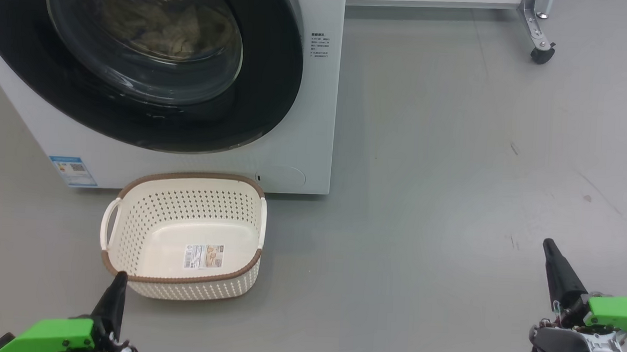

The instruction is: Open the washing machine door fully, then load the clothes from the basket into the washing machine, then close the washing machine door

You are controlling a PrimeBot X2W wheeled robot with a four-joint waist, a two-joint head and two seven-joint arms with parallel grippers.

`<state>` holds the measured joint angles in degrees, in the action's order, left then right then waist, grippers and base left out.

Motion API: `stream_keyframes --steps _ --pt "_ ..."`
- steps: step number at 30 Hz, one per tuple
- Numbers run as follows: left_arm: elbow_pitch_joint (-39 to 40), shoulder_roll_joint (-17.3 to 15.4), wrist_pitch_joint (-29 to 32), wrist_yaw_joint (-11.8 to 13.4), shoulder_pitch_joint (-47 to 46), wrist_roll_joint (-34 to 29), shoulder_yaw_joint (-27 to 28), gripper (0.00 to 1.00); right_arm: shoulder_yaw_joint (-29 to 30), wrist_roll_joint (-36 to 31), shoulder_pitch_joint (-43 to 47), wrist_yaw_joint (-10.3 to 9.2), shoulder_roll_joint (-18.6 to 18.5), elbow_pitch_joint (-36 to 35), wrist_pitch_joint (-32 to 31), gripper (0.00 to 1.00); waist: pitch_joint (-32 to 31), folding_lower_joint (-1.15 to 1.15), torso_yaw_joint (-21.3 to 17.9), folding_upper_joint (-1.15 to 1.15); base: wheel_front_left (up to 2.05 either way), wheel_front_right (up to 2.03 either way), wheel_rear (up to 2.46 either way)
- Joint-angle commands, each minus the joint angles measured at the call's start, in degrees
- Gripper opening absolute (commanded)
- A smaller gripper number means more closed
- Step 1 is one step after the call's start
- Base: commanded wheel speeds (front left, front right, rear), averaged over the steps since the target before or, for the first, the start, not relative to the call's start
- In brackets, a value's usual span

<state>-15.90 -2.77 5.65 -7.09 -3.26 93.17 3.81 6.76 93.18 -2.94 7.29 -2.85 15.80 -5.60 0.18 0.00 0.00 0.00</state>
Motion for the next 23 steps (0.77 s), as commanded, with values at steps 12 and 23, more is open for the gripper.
stream_keyframes --steps 12,23 --pt "1.87 -0.39 0.55 -0.40 -2.90 -0.71 2.35 0.00 -0.81 -0.55 -3.19 0.20 -0.46 -1.81 -0.43 0.00 0.00 0.00 0.00 0.00 0.00 0.00 0.00" --pt "1.87 -0.35 0.59 -0.40 -2.90 -0.76 2.41 0.00 -0.73 -0.62 -3.20 0.20 -0.40 -1.81 -0.50 0.00 0.00 0.00 0.00 0.00 0.00 0.00 0.00"
